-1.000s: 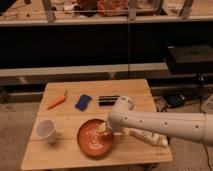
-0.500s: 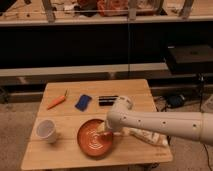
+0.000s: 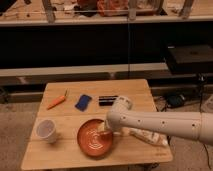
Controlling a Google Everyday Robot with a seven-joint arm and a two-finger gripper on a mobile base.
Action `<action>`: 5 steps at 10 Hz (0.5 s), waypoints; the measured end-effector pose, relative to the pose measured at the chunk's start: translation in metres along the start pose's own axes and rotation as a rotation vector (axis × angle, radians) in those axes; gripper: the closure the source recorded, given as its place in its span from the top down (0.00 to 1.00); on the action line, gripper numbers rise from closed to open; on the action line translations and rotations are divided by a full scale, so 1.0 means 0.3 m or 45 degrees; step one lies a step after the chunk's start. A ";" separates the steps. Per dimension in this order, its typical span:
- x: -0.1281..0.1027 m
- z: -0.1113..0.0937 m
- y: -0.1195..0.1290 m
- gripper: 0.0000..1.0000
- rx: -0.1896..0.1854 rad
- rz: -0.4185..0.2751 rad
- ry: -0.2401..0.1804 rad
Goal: Pick up the ceramic bowl
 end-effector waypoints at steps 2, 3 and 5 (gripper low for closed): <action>0.001 0.005 0.000 0.53 0.000 0.000 0.001; 0.003 0.006 0.000 0.53 0.000 -0.001 0.003; 0.008 0.009 -0.005 0.41 0.000 -0.007 0.012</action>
